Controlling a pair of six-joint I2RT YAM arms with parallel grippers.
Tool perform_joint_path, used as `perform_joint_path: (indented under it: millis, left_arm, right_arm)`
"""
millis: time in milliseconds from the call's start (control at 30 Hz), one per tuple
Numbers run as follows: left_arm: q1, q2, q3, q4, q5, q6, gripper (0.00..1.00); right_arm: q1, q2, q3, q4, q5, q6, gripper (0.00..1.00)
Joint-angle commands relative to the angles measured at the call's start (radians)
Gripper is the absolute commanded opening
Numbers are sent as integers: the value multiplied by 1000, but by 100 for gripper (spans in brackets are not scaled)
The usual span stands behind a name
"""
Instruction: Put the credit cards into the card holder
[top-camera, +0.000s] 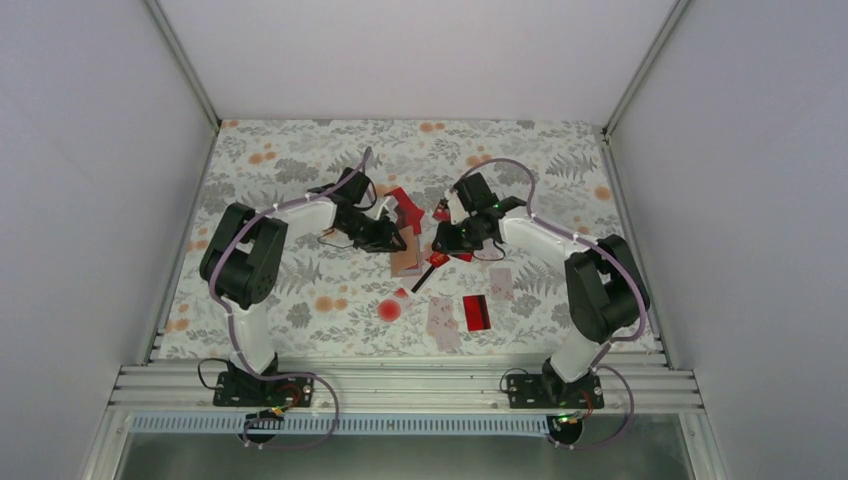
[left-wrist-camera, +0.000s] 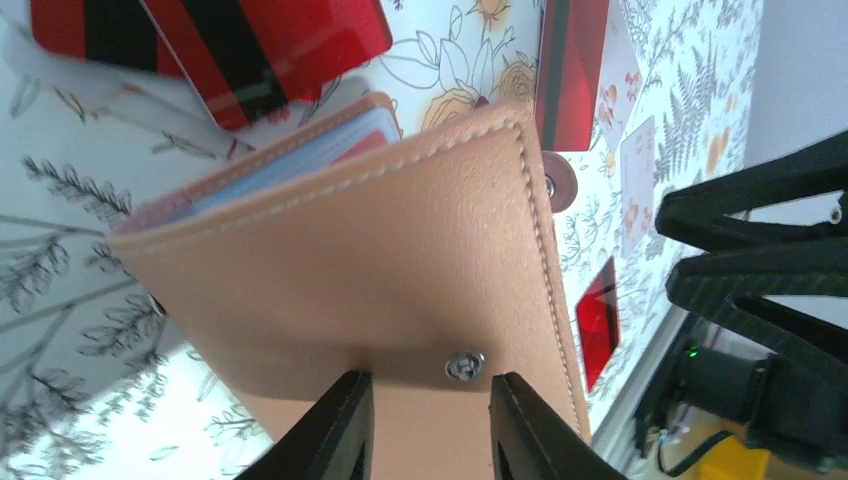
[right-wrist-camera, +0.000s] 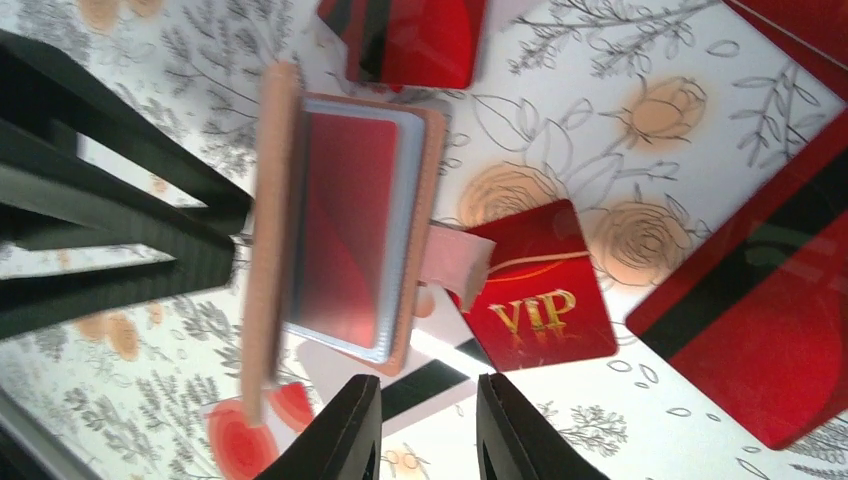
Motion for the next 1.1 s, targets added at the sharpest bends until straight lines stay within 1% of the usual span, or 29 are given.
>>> perform_joint_path:
  millis: [0, 100, 267, 400, 600, 833, 1067]
  left_arm:
    - [-5, 28, 65, -63, -63, 23, 27]
    - [-13, 32, 94, -99, -101, 36, 21]
    - [-23, 50, 103, -118, -135, 50, 17]
    - [-31, 80, 109, -107, -136, 52, 17]
    - [-46, 132, 167, -146, -167, 68, 16]
    - [-65, 153, 223, -184, -199, 80, 16]
    - [-86, 175, 231, -199, -236, 84, 16]
  right_arm:
    - [-17, 13, -35, -19, 62, 40, 25]
    - [-24, 34, -31, -8, 87, 65, 23]
    - [-24, 80, -23, 15, 97, 89, 17]
    - [-24, 110, -17, 32, 88, 84, 15]
    - [-24, 156, 3, 45, 74, 70, 14]
    - [-23, 182, 35, 66, 46, 61, 13]
    - [-24, 190, 85, 62, 32, 50, 12]
